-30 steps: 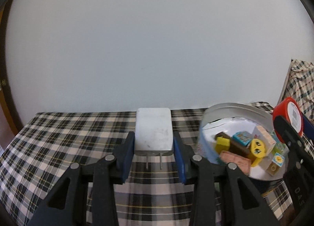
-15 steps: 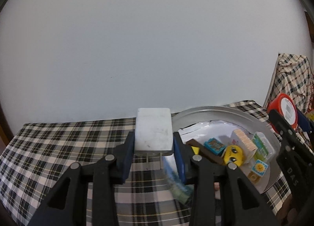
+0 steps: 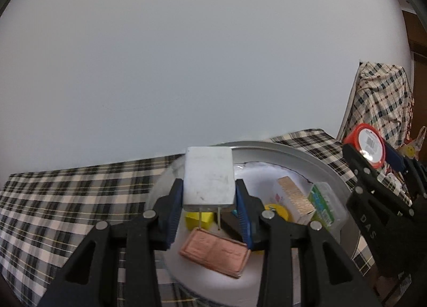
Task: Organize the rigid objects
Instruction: 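Lift and carry the white cube and red tape roll over the tin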
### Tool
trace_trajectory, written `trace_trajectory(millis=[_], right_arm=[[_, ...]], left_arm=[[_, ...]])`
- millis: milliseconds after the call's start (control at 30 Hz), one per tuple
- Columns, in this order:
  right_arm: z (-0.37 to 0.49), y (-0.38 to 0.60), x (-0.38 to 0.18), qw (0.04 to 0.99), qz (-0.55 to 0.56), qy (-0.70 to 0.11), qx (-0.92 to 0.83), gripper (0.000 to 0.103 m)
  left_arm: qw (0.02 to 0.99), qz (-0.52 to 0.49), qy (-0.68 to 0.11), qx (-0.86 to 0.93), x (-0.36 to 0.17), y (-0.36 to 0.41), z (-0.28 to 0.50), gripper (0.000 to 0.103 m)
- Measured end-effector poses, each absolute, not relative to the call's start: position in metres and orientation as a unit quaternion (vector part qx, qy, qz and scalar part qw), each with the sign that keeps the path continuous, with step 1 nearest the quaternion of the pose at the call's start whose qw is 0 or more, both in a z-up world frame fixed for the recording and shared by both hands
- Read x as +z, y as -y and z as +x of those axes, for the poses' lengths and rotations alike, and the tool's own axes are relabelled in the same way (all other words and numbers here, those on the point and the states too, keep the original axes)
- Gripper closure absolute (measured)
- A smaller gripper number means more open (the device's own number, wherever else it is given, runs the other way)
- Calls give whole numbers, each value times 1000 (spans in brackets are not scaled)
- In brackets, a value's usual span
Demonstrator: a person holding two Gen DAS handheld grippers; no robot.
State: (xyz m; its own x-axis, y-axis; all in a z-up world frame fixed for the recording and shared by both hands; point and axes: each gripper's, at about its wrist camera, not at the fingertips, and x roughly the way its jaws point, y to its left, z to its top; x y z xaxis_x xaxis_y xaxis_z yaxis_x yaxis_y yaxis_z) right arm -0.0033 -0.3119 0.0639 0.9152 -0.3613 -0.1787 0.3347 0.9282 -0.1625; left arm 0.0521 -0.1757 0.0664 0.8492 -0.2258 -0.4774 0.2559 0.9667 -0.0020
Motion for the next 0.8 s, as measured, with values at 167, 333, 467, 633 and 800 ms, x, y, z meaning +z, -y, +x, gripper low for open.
trace_trajectory(millis=[167,333,467,633,800], right_arm=[[6,320,60,973,-77,-118,-183,46],[15,327,57,972,-83,-131,-176,46],[22,327,54,972,-91,-138,-169,46],[35,330,50,971,-89,-161,-153,46],[44,329,47,970,-87,-177,-139,45]], left_arm=[[957,34,-255,-135,59,190,57,66],[952,38,-269,-142,51,201,64,66],[949,41,-278,-143,45,204,67,66],[946,42,-288,-146,42,205,70,66],[942,42,-298,-151,38,205,74,66]])
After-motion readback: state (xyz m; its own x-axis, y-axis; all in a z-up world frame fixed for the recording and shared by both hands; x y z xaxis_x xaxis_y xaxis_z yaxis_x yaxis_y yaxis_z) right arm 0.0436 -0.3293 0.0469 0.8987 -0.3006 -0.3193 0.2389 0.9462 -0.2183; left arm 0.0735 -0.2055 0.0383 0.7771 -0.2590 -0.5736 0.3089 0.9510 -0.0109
